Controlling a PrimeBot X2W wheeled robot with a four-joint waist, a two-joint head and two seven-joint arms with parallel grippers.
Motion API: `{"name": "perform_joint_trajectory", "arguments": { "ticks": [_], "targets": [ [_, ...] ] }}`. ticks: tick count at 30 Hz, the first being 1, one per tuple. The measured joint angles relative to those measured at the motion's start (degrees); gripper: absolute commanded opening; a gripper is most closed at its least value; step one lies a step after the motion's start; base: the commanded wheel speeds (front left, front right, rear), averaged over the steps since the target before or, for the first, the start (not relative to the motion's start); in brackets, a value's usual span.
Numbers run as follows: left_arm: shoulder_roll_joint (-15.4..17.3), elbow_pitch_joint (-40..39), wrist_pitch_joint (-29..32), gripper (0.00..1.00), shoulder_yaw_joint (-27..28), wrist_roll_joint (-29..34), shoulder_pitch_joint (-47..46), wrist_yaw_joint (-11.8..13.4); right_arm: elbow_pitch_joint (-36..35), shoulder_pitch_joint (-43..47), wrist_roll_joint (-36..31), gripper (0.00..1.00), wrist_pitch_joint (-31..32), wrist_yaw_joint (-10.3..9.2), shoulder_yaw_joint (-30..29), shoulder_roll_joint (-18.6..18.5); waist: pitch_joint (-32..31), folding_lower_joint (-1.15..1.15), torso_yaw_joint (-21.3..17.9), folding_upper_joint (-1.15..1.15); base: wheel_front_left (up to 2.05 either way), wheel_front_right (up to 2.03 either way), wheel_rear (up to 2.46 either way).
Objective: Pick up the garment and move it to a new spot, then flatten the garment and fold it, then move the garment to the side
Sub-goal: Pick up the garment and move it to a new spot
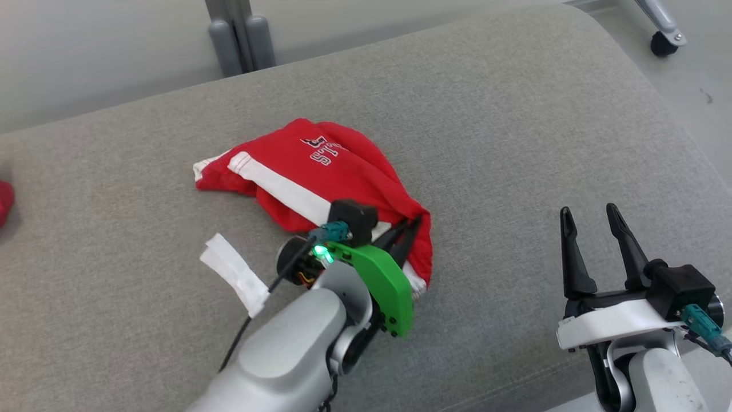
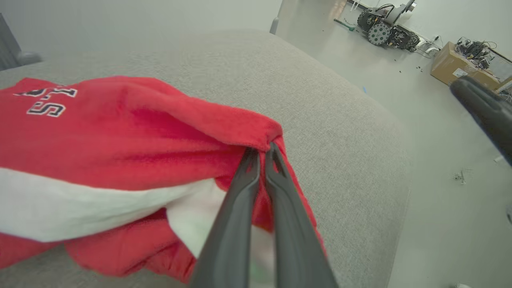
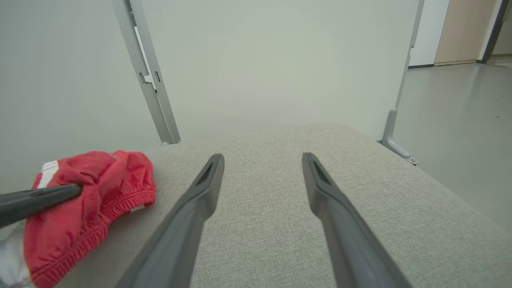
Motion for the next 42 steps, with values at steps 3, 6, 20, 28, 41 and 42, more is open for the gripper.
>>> {"name": "perform_joint_trajectory", "arguments": {
  "ticks": [3,6,20,28,41,42],
  "targets": [
    [-0.01,-0.78,-0.78,0.00,-4.90,-3.37,0.39,1.62,0.13,0.00,0.38,1.00,0.00,0.00,0.11,0.00,1.02,0.00,-0.92,0.00,0.00,0.00,0.00],
    [0.04,-0.62,-3.36,0.12,-8.04,-5.41,0.23,3.66,0.34,-0.02,0.55,1.00,0.00,0.00,0.31,-0.01,1.69,0.00,-1.33,0.00,0.00,0.00,0.00],
    [0.05,1.36,-12.78,1.00,-10.28,-6.88,-6.91,5.77,0.33,-0.19,0.77,1.00,0.00,0.00,0.34,0.01,0.38,0.00,2.74,0.00,0.00,0.00,0.00],
    [3.44,-3.21,-12.94,1.00,4.61,6.55,0.66,6.97,0.05,0.11,-0.42,1.00,0.00,0.00,-0.58,0.02,-1.95,0.00,6.18,0.00,0.00,0.00,0.00],
    [5.10,-13.74,-12.96,1.00,27.42,19.41,24.63,7.03,0.30,2.99,0.11,1.00,0.00,0.00,-0.49,0.01,-6.26,0.00,10.86,0.00,0.00,0.00,0.00],
    [4.81,-14.12,-12.96,1.00,28.91,19.95,26.05,7.01,0.20,3.40,0.66,1.00,0.00,0.00,-0.11,0.00,-6.61,0.00,11.13,0.00,0.00,0.00,0.00]
  ]
}}
